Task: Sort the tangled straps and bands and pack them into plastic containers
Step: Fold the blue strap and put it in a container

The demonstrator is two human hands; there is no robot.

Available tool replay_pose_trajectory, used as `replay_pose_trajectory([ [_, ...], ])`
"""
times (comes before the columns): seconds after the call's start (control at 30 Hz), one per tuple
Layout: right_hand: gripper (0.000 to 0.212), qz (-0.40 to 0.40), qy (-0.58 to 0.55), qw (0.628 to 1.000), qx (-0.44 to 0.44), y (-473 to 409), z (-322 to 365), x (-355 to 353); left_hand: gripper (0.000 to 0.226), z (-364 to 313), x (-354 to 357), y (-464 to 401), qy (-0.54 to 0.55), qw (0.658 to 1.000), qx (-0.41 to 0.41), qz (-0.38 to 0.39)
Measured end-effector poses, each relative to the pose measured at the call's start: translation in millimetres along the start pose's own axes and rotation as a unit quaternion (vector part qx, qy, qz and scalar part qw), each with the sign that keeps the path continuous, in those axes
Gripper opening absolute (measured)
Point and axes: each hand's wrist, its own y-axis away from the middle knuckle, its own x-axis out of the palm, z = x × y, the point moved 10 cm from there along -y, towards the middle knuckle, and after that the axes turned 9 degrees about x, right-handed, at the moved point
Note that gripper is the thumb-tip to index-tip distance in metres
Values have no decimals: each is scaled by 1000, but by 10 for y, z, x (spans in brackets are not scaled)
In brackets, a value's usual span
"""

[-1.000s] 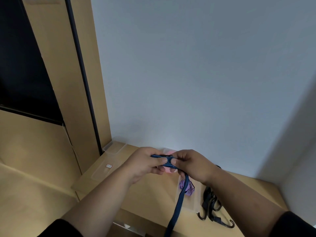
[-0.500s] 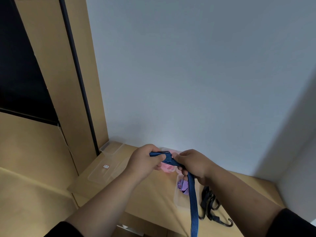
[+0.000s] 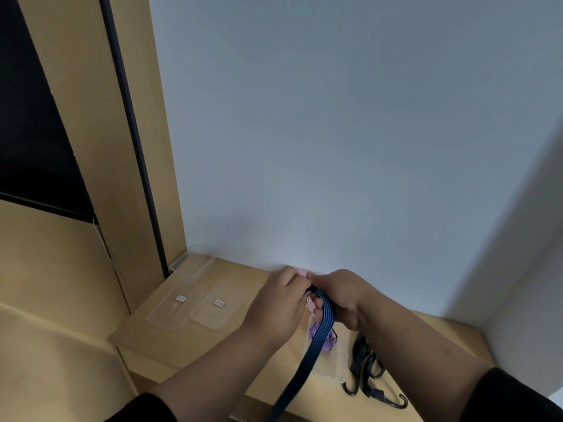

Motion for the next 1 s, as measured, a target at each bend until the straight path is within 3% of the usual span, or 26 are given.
replay_pose_trajectory([
  [0.13,34,-35,-27,997,-59,-20,140,-90,32,170,-18,93,193,972,-132,-36],
  [0.2,33,-39,-32,994,-100,-5,230,-117,32,319,85,195,359,893,-265,-61],
  [0.27,34,-56,-22,990,-128,16,292,-156,15,368,261,281,508,768,-385,-65],
  [0.3,35,-65,-12,988,-138,38,314,-163,16,353,296,277,541,737,-401,-55],
  [0.37,35,-61,-15,987,-150,67,341,-137,22,348,286,217,563,725,-393,-45],
  [0.47,36,-30,-61,991,-117,50,262,-71,21,406,223,167,538,758,-365,-56],
  [0.53,38,-31,-61,994,-85,31,187,-49,18,466,169,163,481,802,-351,-56],
  [0.63,39,-32,-48,996,-62,26,131,-32,12,553,63,138,344,882,-323,-22],
  [0.77,41,-12,-31,998,-53,55,120,17,11,538,-57,5,151,965,-207,49],
  [0.83,46,-4,-38,998,-42,62,105,27,15,494,-48,-28,86,982,-148,78],
  [1.0,49,-6,-66,998,-12,24,11,30,32,424,-21,-66,51,990,-72,107],
])
